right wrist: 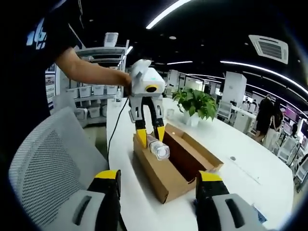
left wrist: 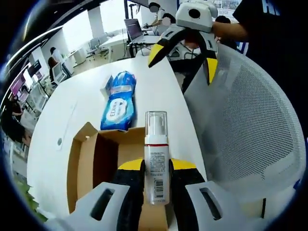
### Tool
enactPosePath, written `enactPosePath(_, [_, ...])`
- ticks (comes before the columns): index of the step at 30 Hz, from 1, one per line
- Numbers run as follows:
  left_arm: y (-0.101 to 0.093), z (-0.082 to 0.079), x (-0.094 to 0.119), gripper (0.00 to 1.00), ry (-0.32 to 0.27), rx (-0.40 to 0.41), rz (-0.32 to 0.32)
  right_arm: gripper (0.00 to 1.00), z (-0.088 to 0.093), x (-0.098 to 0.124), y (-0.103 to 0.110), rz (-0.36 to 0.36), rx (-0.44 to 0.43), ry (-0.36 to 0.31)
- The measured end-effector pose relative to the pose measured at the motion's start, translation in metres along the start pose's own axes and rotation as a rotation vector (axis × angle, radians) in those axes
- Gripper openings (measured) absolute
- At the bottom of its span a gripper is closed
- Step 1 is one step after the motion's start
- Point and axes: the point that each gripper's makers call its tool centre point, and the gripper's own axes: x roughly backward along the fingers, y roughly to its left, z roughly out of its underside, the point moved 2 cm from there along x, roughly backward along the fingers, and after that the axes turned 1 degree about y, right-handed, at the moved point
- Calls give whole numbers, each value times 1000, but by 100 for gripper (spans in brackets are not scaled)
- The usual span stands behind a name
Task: Operate the shoe box by opening the lid, removing the specified soft item, and placing it in the target area until the item is outside and the box remains undamaged.
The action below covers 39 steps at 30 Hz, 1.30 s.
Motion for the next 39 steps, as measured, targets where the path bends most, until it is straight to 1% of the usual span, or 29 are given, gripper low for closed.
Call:
enactPosePath(2, [-4, -4, -1, 18, -10, -11, 8, 61, -2, -5, 1, -10, 6, 2])
enactPosePath(6, [-11, -12, -3, 18, -25, -28, 24, 58, -7, -12, 4, -32, 23, 0])
enactPosePath(10, [-17, -21, -5, 18, -46, -42, 42, 51, -11, -18, 7, -57, 36, -6])
enactPosePath(15, [-23, -32, -7, 18, -72, -60, 65, 45, -13, -21, 10, -80, 55, -3])
enactPosePath(19, [-28, -37, -9, 18, -81, -75, 86, 37, -14, -23, 14, -104, 69, 3])
enactPosePath(24, [-31, -42, -11, 18, -98, -94, 100, 30, -14, -25, 18, -124, 87, 9])
enactPosePath(27, [-32, -45, -11, 18, -108, -104, 102, 25, -14, -26, 19, -128, 103, 16])
enactPosePath(28, [-32, -46, -11, 18, -111, -110, 101, 21, -14, -26, 19, -128, 103, 16])
enactPosePath(30, [-33, -46, -11, 18, -113, -125, 102, 17, -14, -26, 17, -118, 114, 20])
enactPosePath(37, [-32, -48, -11, 18, -137, -155, 99, 16, -14, -25, 20, -121, 164, 36])
enactPosePath(39, [-31, -48, -13, 18, -141, -164, 91, 16, -13, -25, 18, -115, 171, 57])
